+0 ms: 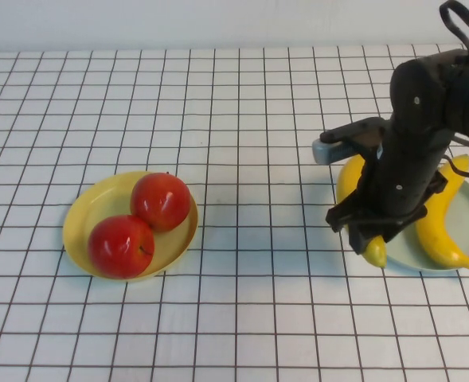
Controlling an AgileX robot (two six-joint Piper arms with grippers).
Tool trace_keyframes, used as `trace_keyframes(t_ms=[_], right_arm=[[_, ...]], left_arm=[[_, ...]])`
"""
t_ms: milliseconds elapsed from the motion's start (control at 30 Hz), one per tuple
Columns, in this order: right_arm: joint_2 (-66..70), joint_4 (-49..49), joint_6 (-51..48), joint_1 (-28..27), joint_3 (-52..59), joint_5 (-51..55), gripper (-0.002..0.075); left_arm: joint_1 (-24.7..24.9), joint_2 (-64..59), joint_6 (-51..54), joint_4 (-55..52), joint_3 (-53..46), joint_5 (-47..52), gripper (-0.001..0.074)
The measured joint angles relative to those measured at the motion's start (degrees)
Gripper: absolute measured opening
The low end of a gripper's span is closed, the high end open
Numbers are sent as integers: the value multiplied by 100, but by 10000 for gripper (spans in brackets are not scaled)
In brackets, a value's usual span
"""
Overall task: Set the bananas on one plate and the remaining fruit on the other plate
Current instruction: Put another type of fruit in the right plate
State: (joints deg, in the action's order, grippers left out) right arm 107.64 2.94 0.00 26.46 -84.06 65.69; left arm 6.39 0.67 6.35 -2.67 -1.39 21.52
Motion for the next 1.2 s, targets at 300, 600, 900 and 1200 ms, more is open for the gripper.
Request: trace_keyframes(t_ms=[300,600,900,1200], right_arm=[[0,-647,407,-328,157,37,302],[-55,-524,430,-522,723,-530,301],[-55,-416,442,-522,756,-977,305],[-308,-416,442,-522,775,-1227,307]], left_arm=[[0,0,0,0,0,0,-1],[0,0,0,0,0,0,-1],[0,0,0,0,0,0,-1],[0,0,0,0,0,0,-1]])
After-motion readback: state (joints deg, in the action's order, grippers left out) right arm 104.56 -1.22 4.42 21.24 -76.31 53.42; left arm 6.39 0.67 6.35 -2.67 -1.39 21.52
